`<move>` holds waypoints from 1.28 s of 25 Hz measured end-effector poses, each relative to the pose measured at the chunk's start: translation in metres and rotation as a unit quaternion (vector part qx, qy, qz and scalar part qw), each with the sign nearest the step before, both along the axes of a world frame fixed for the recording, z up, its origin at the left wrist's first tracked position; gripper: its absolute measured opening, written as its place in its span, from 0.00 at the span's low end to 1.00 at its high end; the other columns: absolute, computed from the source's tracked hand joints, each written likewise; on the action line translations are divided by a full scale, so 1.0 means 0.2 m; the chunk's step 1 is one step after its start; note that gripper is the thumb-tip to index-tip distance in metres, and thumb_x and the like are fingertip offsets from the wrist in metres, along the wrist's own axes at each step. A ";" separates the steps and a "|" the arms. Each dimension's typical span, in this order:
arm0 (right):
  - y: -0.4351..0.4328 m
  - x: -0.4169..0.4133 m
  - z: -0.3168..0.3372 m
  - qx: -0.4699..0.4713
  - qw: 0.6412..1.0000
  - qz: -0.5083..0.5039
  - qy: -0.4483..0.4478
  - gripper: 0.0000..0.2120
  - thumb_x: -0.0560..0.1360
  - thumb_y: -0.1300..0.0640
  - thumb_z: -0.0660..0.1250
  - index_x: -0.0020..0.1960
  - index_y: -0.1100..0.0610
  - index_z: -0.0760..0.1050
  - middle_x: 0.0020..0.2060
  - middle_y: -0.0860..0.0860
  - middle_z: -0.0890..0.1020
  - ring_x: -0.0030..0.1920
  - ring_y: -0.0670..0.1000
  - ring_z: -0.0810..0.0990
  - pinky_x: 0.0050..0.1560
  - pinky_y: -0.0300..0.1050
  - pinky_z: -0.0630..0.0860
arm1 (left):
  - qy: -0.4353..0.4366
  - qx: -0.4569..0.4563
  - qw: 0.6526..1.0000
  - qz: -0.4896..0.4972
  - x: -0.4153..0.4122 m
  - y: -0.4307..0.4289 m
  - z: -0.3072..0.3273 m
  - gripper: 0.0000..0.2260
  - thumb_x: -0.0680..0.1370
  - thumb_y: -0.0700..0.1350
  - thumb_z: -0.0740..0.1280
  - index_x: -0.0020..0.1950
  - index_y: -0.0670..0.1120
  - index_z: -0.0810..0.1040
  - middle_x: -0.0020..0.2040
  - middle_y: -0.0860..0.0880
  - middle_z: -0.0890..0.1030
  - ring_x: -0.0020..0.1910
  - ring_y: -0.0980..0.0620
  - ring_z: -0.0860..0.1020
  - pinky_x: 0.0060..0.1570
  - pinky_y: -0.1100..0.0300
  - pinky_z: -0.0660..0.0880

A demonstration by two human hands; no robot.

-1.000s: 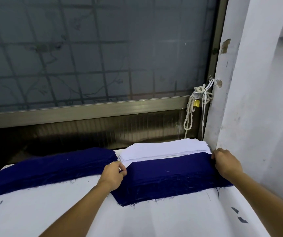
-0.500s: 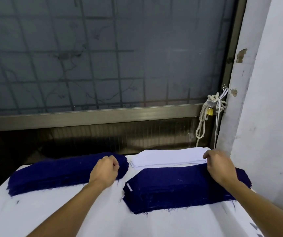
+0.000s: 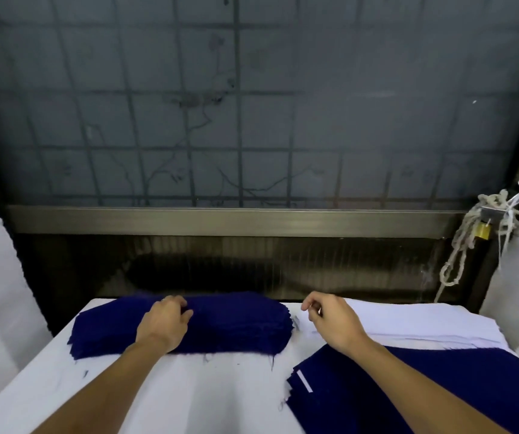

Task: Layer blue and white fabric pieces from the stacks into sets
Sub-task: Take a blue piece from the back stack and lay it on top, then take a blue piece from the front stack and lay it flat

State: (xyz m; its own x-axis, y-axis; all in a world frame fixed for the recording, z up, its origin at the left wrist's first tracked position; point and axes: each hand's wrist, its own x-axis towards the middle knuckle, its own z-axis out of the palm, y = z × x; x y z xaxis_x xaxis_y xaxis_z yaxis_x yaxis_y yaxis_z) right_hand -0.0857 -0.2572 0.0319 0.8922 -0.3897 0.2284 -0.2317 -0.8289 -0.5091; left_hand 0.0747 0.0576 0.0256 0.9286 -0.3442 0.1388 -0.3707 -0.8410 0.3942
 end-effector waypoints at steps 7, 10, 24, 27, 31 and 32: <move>0.23 0.36 -0.08 -0.069 0.994 0.089 -0.001 0.06 0.82 0.51 0.64 0.57 0.46 0.78 0.53 0.43 0.78 0.57 0.47 0.73 0.60 0.45 0.74 | 0.026 -0.018 0.999 -0.013 0.19 -0.01 -0.09 0.05 0.81 0.50 0.69 0.51 0.50 0.78 0.53 0.49 0.80 0.48 0.55 0.79 0.56 0.55 0.79; 0.28 0.45 -0.10 -0.110 0.989 0.095 0.014 0.13 0.82 0.45 0.63 0.65 0.47 0.74 0.61 0.45 0.74 0.63 0.48 0.70 0.66 0.47 0.69 | 0.008 0.014 0.999 -0.034 0.20 -0.02 -0.10 0.06 0.83 0.50 0.66 0.48 0.49 0.74 0.51 0.49 0.78 0.46 0.53 0.77 0.53 0.54 0.79; 0.41 0.59 -0.04 -0.152 0.968 0.179 -0.092 0.10 0.82 0.47 0.63 0.61 0.45 0.79 0.51 0.40 0.80 0.58 0.44 0.72 0.67 0.42 0.61 | -0.073 0.006 0.971 -0.227 0.20 0.04 -0.10 0.07 0.77 0.63 0.61 0.48 0.63 0.66 0.52 0.66 0.71 0.61 0.64 0.63 0.67 0.52 0.65; 0.38 0.56 -0.03 -0.151 0.972 0.156 -0.087 0.09 0.83 0.48 0.63 0.60 0.46 0.79 0.53 0.42 0.81 0.58 0.44 0.74 0.68 0.41 0.62 | 0.002 -0.044 0.982 -0.182 0.23 0.05 -0.01 0.21 0.71 0.69 0.70 0.59 0.69 0.65 0.54 0.67 0.71 0.60 0.57 0.64 0.59 0.55 0.67; 0.30 0.51 -0.02 -0.128 0.985 0.110 -0.036 0.09 0.83 0.49 0.63 0.62 0.47 0.76 0.55 0.45 0.80 0.60 0.47 0.75 0.69 0.44 0.64 | -0.036 0.041 0.989 -0.140 0.30 0.25 0.11 0.11 0.75 0.66 0.69 0.53 0.65 0.74 0.49 0.64 0.78 0.54 0.60 0.74 0.68 0.51 0.65; 0.29 0.50 -0.02 -0.131 0.985 0.111 -0.016 0.10 0.83 0.49 0.63 0.63 0.47 0.76 0.56 0.45 0.80 0.61 0.47 0.74 0.69 0.45 0.64 | -0.041 0.076 0.988 -0.126 0.32 0.32 0.13 0.09 0.76 0.65 0.69 0.52 0.65 0.76 0.47 0.63 0.79 0.53 0.61 0.75 0.68 0.50 0.64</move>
State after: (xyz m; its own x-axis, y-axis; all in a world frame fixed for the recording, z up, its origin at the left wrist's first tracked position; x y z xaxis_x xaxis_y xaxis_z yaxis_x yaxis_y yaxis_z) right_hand 0.0136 -0.1993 0.0269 0.9392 -0.1102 0.3252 -0.0175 -0.9612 -0.2752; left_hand 0.1388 0.1215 0.0519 0.7982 -0.5862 0.1390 -0.6017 -0.7645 0.2313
